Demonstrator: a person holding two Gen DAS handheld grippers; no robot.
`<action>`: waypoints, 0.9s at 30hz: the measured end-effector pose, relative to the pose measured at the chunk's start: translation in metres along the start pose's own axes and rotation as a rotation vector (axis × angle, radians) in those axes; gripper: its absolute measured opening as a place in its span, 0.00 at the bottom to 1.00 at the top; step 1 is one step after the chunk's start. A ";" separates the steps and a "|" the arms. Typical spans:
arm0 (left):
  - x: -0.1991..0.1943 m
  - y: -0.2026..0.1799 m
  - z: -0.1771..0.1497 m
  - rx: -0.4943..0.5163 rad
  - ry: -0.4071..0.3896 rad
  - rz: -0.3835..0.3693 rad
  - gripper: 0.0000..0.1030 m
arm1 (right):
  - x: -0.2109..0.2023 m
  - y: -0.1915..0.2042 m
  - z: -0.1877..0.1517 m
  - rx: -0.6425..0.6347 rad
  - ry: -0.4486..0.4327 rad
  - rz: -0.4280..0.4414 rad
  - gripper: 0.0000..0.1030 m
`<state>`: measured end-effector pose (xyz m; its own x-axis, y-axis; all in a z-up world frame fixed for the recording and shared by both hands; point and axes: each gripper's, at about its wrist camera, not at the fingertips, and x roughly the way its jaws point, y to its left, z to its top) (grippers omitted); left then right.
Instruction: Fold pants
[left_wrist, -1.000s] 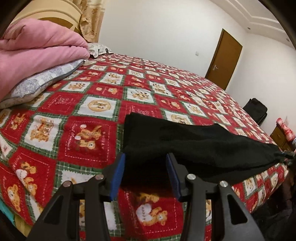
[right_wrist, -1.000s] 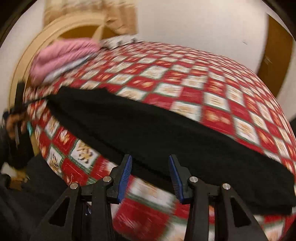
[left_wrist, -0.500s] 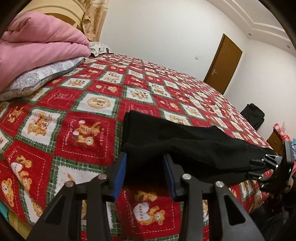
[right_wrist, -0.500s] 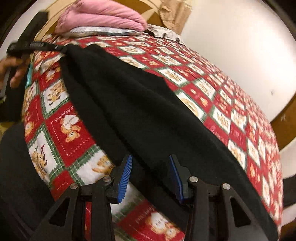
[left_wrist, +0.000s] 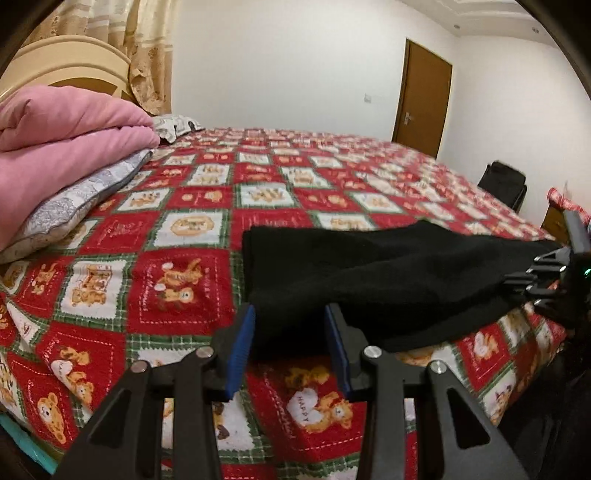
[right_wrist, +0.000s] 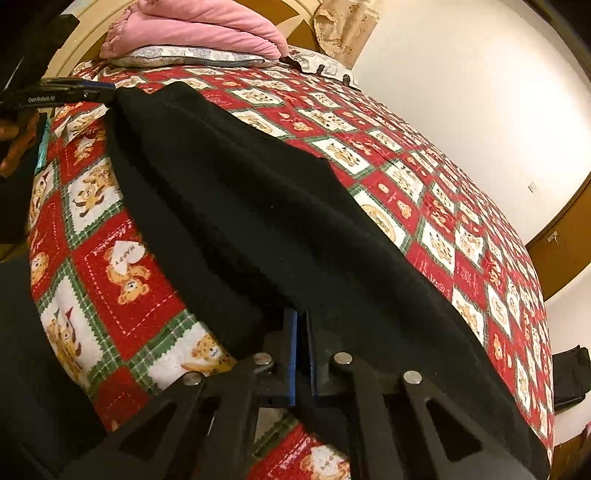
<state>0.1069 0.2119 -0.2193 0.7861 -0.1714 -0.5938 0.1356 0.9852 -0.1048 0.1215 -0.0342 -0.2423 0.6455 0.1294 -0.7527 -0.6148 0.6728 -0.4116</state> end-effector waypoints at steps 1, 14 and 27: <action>0.002 -0.001 -0.001 0.002 0.004 0.011 0.39 | -0.003 0.001 0.000 -0.002 0.006 0.014 0.03; -0.003 0.009 0.000 -0.070 -0.019 0.051 0.40 | -0.006 0.018 -0.018 -0.056 0.051 0.021 0.02; -0.022 -0.020 0.025 0.029 -0.085 0.058 0.54 | -0.009 0.027 -0.025 -0.091 0.070 -0.016 0.04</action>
<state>0.1026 0.1961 -0.1842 0.8412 -0.1144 -0.5286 0.1046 0.9933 -0.0485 0.0875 -0.0351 -0.2595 0.6245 0.0659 -0.7782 -0.6453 0.6049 -0.4666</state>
